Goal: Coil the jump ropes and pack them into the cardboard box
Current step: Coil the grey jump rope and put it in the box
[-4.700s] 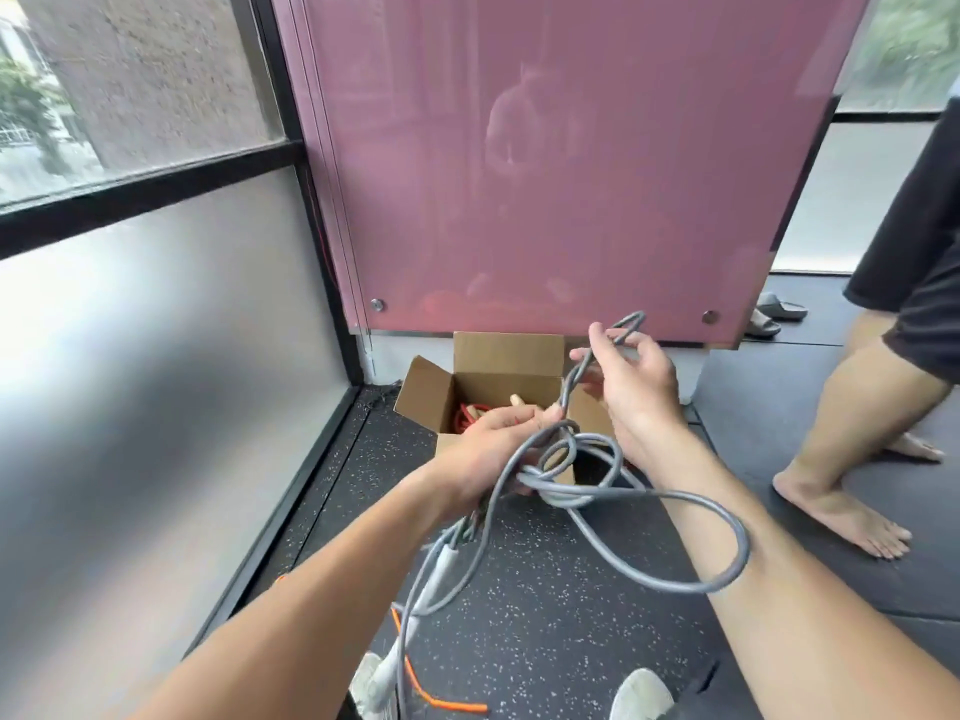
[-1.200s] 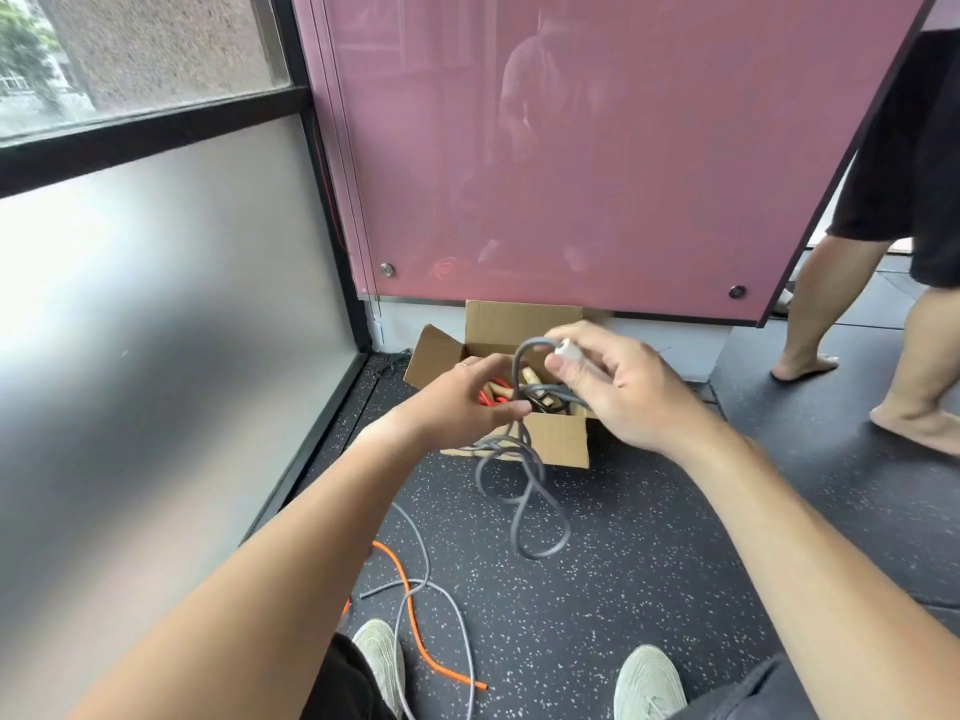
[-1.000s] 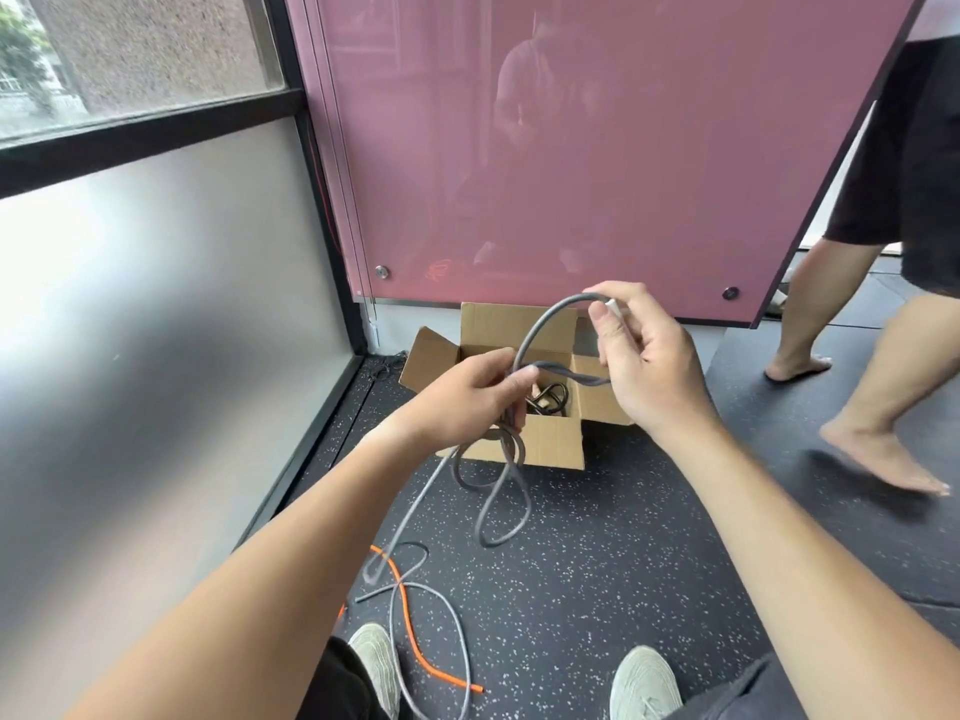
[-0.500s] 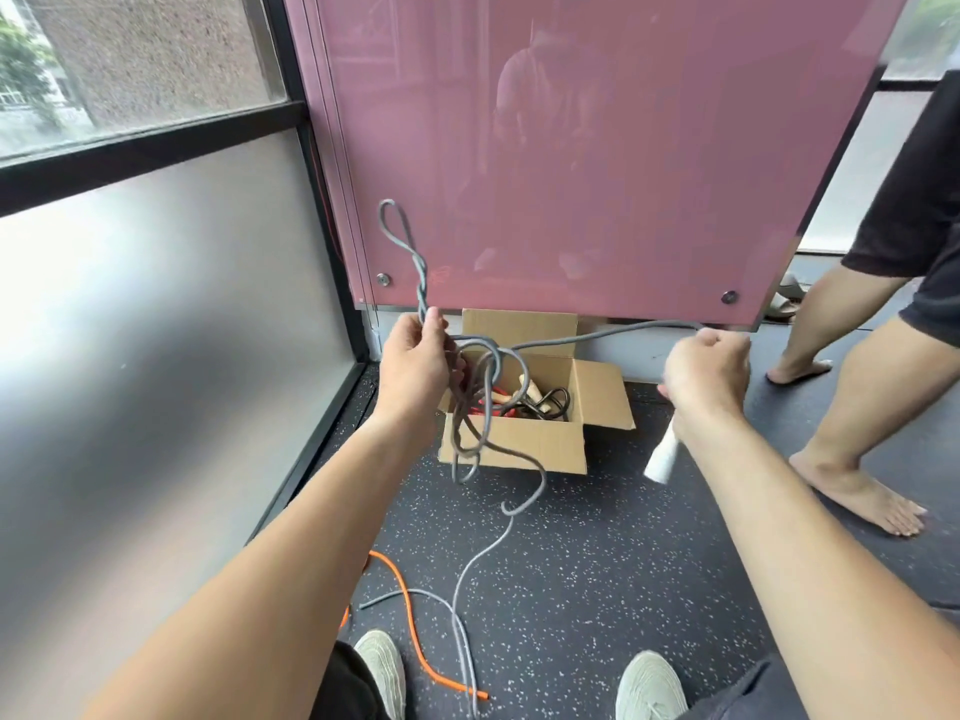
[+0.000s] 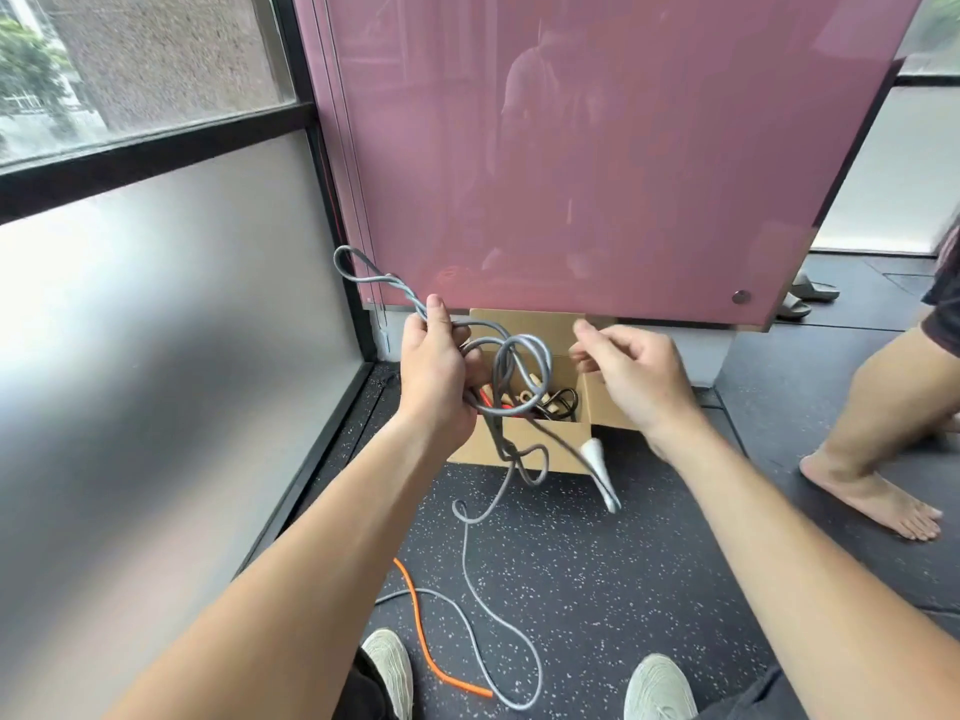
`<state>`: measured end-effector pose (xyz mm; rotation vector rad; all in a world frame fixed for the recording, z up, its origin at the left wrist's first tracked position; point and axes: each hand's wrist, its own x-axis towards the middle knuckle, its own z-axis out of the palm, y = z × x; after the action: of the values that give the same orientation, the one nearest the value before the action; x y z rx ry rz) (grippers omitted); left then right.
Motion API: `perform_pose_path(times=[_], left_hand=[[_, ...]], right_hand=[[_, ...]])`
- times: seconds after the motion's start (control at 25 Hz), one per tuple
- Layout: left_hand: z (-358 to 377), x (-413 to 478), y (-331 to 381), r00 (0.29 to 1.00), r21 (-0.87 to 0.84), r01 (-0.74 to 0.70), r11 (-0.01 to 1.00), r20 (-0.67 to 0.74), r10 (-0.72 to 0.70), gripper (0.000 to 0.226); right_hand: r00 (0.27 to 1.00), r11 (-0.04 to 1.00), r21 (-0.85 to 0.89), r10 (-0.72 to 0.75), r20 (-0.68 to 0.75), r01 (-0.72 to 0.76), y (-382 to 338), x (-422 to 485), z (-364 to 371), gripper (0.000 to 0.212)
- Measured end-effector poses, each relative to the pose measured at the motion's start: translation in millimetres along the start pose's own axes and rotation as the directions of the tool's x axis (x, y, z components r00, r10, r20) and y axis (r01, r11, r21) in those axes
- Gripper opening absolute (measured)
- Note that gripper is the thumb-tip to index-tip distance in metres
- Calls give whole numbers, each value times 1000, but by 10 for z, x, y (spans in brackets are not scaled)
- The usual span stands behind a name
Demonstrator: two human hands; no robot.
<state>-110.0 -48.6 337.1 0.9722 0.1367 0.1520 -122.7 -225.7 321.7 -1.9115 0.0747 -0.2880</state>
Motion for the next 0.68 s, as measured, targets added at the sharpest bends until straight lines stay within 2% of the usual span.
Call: perform_pose_path(times=[0.08, 0.12, 0.24, 0.36, 0.44, 0.56, 0.68], left_hand=[[25, -17, 8, 1000, -25, -7, 1000, 12, 7, 34], [18, -20, 21, 1000, -22, -17, 1000, 13, 17, 33], [-33, -30, 75, 997, 19, -69, 997, 23, 69, 32], [-65, -41, 118, 993, 61, -115, 991, 17, 114, 31], [-84, -23, 119, 992, 96, -123, 988, 26, 121, 29], [-103, -9, 104, 994, 225, -105, 969, 54, 95, 26], [-119, -21, 140, 995, 355, 25, 935, 82, -58, 20]], right_hand=[[963, 975, 208, -129, 237, 80, -149, -183, 190, 56], [948, 967, 236, -160, 276, 95, -169, -230, 258, 60], [949, 958, 248, -203, 243, 142, -182, -290, 316, 55], [955, 976, 74, -217, 203, 206, -173, -288, 283, 33], [964, 976, 42, -219, 150, 215, -187, -309, 316, 20], [991, 957, 284, -95, 90, 66, -217, -259, 309, 15], [992, 803, 587, 38, 121, -103, -265, -195, 238, 13]])
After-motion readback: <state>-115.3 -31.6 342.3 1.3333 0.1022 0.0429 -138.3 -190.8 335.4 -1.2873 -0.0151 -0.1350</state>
